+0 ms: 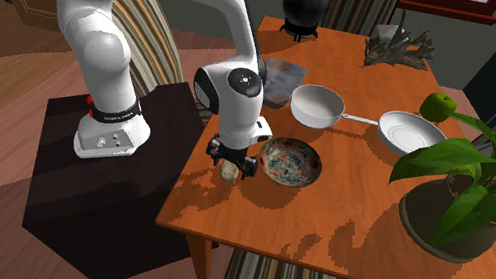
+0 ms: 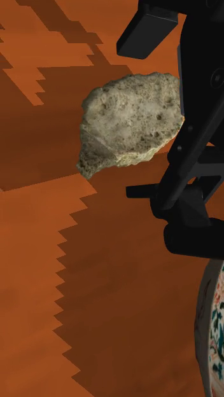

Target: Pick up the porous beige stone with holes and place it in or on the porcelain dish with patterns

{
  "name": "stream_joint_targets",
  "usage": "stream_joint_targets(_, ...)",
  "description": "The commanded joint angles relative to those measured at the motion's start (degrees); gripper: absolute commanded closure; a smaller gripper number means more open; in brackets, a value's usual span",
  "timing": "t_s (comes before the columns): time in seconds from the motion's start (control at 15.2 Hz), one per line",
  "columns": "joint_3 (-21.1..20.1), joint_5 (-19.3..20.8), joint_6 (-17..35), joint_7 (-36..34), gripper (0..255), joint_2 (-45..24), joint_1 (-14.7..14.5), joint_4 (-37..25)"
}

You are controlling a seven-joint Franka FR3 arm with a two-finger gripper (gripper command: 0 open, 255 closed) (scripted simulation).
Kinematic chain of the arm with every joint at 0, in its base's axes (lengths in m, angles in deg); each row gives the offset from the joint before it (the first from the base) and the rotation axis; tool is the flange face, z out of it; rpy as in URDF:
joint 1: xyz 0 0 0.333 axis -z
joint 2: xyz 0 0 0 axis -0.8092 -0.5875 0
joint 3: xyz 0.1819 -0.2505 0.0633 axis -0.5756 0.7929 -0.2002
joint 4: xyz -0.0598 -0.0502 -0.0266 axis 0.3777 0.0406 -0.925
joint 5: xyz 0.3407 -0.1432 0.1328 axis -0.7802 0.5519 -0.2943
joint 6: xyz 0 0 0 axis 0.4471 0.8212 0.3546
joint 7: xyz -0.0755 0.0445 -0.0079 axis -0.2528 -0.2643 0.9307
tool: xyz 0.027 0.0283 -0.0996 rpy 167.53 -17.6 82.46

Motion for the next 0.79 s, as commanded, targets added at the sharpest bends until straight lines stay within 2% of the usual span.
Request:
stream_joint_targets(0.0,-0.29,-0.36,0.08,0.25,0,-0.12,0.20,0.02)
stream_joint_targets(0.2,-0.29,-0.36,0.08,0.25,0,-0.12,0.20,0.02)
stream_joint_targets(0.26,-0.30,-0.37,0.08,0.25,255,-0.12,0.21,0.02)
stream_joint_targets(0.73,-0.61,-0.75,0.10,0.58,255,-0.32,0.50,-0.06)
